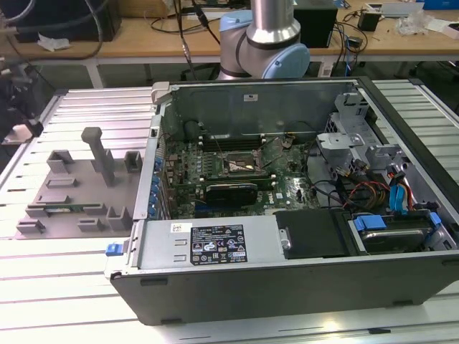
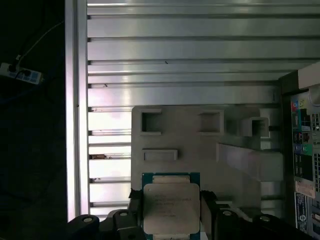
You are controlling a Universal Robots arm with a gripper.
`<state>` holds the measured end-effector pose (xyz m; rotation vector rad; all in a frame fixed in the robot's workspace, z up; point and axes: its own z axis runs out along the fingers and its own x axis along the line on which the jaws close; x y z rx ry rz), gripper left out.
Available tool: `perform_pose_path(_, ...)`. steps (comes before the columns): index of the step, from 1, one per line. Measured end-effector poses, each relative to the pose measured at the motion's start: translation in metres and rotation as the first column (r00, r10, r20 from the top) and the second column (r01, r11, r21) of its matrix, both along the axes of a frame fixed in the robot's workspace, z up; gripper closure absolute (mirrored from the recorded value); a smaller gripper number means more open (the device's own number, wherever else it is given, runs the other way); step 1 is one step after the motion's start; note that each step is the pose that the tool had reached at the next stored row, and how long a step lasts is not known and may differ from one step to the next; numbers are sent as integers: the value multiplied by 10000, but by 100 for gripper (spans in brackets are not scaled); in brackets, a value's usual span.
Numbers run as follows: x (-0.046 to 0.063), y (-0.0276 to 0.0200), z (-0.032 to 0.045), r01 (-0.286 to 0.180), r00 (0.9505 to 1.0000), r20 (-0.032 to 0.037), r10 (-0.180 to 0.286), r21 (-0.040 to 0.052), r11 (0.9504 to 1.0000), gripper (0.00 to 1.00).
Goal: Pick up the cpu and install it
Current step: 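Pick up the cpu and move it towards the insertion slot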
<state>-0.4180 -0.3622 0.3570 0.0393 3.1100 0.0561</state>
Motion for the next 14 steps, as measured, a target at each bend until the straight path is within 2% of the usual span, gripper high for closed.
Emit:
perform_pose_path(1,0,12,170,0,10000,8,0,-1,10000,45)
perform_pose_path(2,0,14,190,1,10000,11,-1,1,10000,45)
perform_pose_path(3,12,16,193,1,10000,7,-1,-1,10000,45)
perform_pose_path(4,100,15,191,1,10000,8,-1,0,10000,45)
perform_pose_path(12,386,15,195,2,10000,5,-2,-1,10000,45)
perform_pose_path(14,490,15,197,0,10000,6,0,0,10000,45)
